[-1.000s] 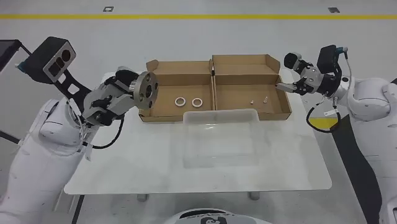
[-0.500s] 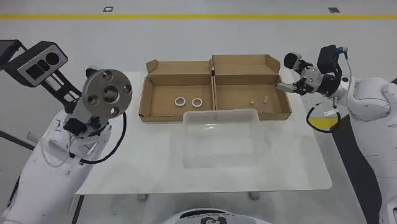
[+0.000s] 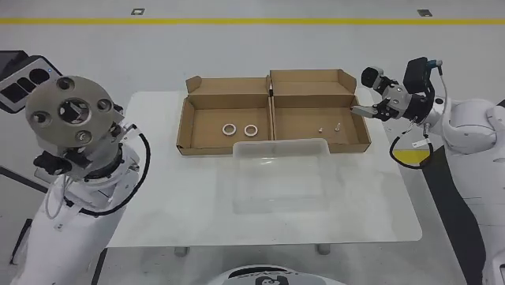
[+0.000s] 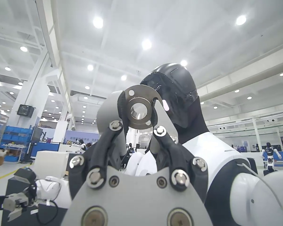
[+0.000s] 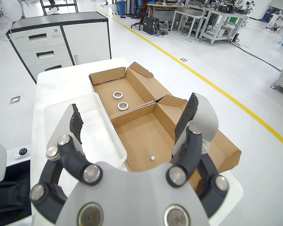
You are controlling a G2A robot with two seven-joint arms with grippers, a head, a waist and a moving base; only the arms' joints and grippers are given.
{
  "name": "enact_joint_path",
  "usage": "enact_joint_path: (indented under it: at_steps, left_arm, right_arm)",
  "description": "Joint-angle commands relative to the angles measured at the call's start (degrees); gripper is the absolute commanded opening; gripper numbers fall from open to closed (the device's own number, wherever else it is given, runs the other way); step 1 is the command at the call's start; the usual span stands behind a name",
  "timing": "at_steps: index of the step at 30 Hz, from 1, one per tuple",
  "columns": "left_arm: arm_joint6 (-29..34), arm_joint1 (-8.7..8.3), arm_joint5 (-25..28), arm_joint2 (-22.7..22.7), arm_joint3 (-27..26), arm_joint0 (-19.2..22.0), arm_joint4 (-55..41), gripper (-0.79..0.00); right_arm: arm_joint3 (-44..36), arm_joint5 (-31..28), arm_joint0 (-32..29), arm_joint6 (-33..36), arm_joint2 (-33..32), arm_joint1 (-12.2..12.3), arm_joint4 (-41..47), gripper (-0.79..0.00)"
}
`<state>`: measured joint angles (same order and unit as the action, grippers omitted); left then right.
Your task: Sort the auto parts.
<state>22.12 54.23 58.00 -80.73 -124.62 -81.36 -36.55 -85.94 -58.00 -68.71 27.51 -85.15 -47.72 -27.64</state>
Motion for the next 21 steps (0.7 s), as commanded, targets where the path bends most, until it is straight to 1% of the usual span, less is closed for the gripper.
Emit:
enact_joint_path:
  at_steps: [1, 5, 11, 16, 21]
  left_arm:
    - [1.96, 0.26, 0.0, -0.73, 0.46, -0.51, 0.6, -0.785]
    - [6.21, 0.51, 0.0, -2.46, 1.79, -2.04, 3.46, -0.785]
    - [9.57, 0.51, -0.71, -5.18, 2.89, -3.93, 7.94, -0.785]
    - [10.07, 0.57, -2.77, -7.28, 2.97, -4.99, 11.97, -0.785]
    - [7.66, 0.9, -2.89, -7.58, 2.36, -5.97, 11.97, -0.785]
  right_arm:
    - [0.0, 0.0, 0.0, 0.0, 0.0, 0.0, 0.0, 0.0]
    - [0.0, 0.0, 0.0, 0.0, 0.0, 0.0, 0.0, 0.0]
    - [0.0, 0.0, 0.0, 0.0, 0.0, 0.0, 0.0, 0.0]
    - [0.0, 0.0, 0.0, 0.0, 0.0, 0.0, 0.0, 0.0]
    - [0.0, 0.0, 0.0, 0.0, 0.0, 0.0, 0.0, 0.0]
